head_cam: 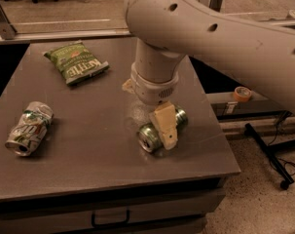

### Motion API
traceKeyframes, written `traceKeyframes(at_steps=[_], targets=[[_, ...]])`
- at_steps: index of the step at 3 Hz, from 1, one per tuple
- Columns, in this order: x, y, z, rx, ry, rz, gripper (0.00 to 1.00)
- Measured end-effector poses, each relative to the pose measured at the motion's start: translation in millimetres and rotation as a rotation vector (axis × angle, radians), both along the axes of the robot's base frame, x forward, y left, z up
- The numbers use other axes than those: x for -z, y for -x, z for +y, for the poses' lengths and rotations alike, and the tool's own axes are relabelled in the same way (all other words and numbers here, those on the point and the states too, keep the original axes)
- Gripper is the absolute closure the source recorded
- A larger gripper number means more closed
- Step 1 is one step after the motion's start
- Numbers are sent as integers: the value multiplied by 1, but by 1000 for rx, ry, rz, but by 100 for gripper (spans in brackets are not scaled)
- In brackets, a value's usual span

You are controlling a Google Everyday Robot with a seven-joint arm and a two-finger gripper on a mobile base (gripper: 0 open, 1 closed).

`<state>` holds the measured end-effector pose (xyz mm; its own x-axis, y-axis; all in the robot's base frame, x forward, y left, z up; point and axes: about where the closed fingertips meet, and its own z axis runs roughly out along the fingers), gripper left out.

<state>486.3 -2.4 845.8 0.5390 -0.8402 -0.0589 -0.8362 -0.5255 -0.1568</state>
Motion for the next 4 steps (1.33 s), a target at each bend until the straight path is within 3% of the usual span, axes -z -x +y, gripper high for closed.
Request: traceKeyframes(at_steps=[1,2,3,4], targets=[[-9,-8,-11,78,-102,65,0],[-20,-22,-27,188,-259,129,0],[-32,-36,-51,289,-373,167,0],[-50,-55,-88,443,-467,137,0]])
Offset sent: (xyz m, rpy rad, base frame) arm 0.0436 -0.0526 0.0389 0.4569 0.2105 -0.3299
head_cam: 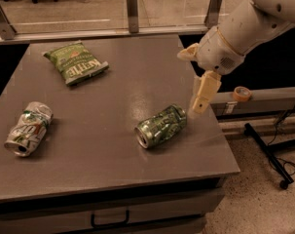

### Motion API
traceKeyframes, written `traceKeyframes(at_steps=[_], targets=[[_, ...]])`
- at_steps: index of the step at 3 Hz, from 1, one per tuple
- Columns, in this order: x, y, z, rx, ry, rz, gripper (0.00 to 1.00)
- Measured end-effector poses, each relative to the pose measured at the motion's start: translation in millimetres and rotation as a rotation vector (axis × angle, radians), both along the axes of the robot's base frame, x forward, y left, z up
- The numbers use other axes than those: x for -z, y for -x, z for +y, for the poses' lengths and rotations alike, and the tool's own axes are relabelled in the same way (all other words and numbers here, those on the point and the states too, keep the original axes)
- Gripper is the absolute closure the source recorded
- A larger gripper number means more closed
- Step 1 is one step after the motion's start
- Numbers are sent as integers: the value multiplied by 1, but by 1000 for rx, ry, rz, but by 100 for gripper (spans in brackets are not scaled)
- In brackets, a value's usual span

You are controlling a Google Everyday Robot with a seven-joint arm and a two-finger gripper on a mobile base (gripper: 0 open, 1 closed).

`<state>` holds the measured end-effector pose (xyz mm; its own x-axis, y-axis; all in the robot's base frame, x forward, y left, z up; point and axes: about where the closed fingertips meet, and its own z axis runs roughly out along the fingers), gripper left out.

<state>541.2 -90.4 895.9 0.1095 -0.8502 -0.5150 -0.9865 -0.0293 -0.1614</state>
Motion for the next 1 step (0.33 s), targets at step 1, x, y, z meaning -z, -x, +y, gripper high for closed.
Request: traceKeyframes(at_steps=[1], targets=[[-5,-4,-7,35,-15,-5,0]])
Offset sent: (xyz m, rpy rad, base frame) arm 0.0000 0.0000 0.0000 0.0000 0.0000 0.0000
